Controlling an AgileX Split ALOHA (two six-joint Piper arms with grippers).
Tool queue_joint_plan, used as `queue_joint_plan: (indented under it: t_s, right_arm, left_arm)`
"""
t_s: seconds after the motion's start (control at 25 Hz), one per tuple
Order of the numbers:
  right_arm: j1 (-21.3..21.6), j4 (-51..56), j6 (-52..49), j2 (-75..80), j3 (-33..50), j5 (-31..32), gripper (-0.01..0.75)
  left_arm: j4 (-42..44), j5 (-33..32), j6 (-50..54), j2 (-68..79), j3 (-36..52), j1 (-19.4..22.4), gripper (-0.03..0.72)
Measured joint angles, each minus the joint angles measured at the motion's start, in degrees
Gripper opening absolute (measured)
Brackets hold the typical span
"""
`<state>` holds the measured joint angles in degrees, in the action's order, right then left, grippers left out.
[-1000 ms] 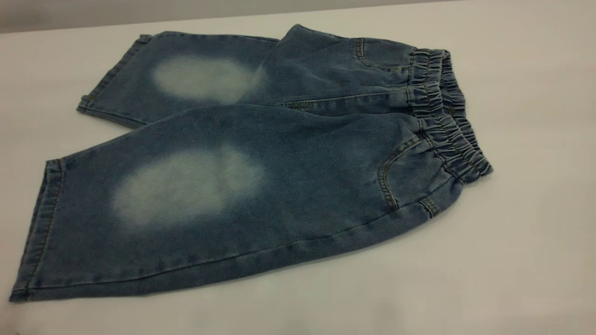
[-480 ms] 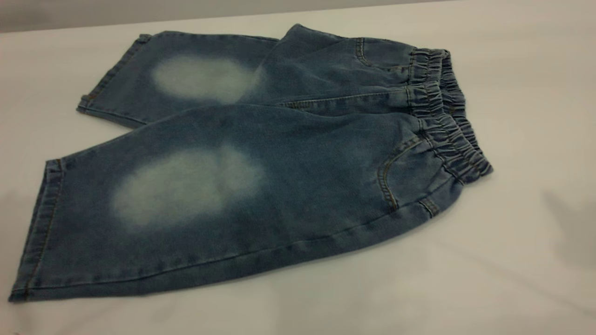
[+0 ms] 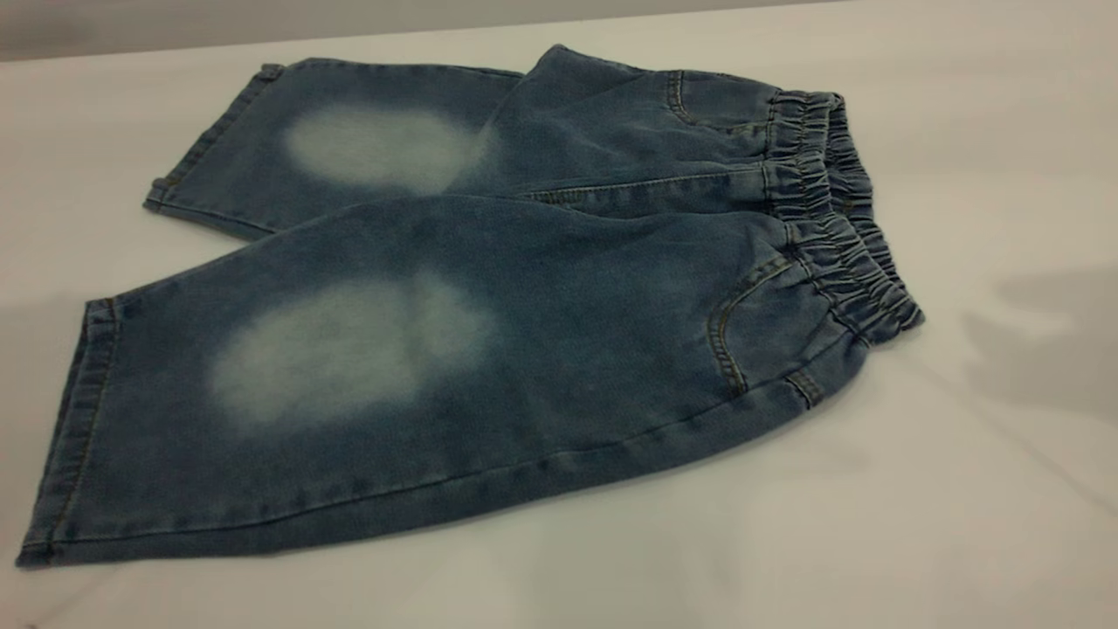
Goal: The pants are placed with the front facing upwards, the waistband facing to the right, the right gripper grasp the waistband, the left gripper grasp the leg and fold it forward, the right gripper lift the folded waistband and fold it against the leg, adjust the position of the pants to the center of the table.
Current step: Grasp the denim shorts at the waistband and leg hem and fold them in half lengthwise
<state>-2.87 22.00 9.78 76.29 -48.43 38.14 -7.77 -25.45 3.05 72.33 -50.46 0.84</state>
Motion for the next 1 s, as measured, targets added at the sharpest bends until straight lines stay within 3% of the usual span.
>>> queue_joint_plan:
  t_s: [0.44, 1.0]
  right_arm:
    - [0.0, 13.6, 12.4, 13.5, 0.0, -4.1, 0.517]
    - [0.0, 21.2, 19.8, 26.1, 2.5, -10.1, 0.509]
  left_arm:
    - [0.0, 3.6, -1.1, 3.1, 0.0, 0.0, 0.557]
    - [-1.8, 3.1, -1.1, 3.1, 0.0, 0.0, 0.557]
